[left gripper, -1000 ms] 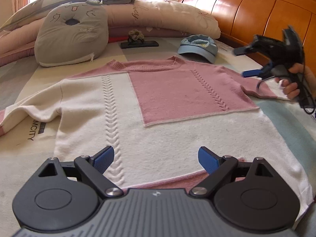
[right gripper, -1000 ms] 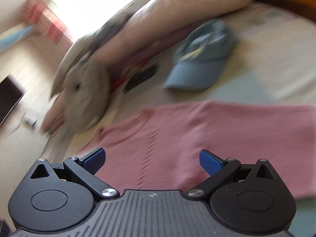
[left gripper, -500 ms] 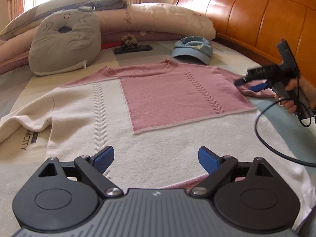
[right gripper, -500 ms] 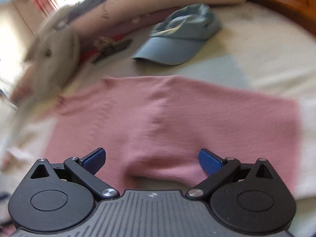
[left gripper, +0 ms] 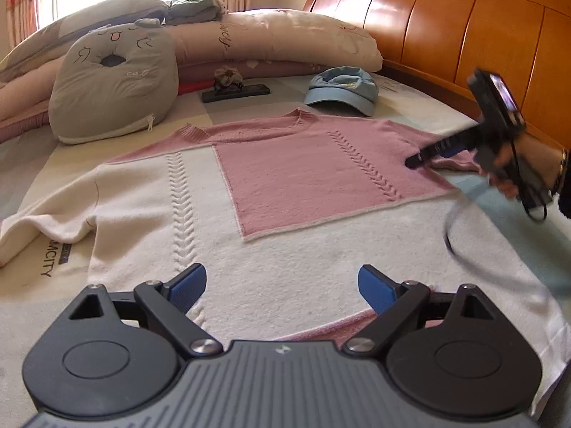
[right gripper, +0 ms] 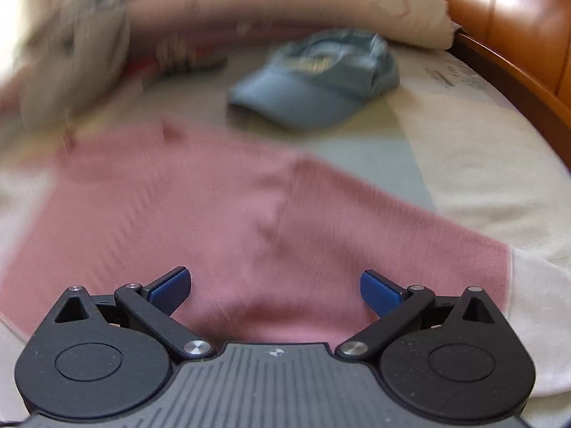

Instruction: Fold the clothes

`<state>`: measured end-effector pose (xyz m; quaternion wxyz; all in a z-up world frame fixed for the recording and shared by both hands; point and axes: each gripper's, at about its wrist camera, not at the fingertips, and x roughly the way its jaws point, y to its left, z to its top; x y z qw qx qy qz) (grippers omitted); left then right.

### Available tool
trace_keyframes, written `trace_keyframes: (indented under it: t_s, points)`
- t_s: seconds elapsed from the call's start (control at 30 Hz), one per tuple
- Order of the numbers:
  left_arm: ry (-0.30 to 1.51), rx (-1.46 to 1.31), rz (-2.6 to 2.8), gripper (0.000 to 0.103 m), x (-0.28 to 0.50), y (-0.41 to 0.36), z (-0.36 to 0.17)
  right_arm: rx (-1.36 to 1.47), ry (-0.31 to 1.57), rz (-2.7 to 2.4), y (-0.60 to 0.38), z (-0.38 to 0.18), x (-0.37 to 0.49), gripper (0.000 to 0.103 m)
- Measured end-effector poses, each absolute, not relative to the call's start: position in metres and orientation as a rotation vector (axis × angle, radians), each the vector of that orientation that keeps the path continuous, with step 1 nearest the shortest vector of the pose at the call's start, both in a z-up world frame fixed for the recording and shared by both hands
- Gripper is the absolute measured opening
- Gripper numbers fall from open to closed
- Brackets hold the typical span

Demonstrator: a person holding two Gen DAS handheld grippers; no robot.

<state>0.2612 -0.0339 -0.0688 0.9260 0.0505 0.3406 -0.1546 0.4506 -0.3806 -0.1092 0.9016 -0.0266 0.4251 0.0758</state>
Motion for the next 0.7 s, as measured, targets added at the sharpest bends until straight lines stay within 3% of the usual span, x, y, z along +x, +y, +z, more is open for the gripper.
trace_keyframes:
  t_s: [0.37, 0.5, 0.7]
  points:
    - [0.684, 0.098, -0.307, 0.092, 0.266, -0.03, -0.07, 0.332, 0.777, 0.136, -0.486, -0.068, 0.45, 0.103]
    - [0.691, 0.119, -0.292, 0.092, 0.27, -0.032, -0.075, 0.509, 0.808, 0.044, -0.545, -0.09, 0.444, 0.103]
    - [0.706, 0.124, -0.298, 0.092, 0.276, -0.035, -0.082, 0.402, 0.795, -0.093, -0.602, -0.095, 0.405, 0.103]
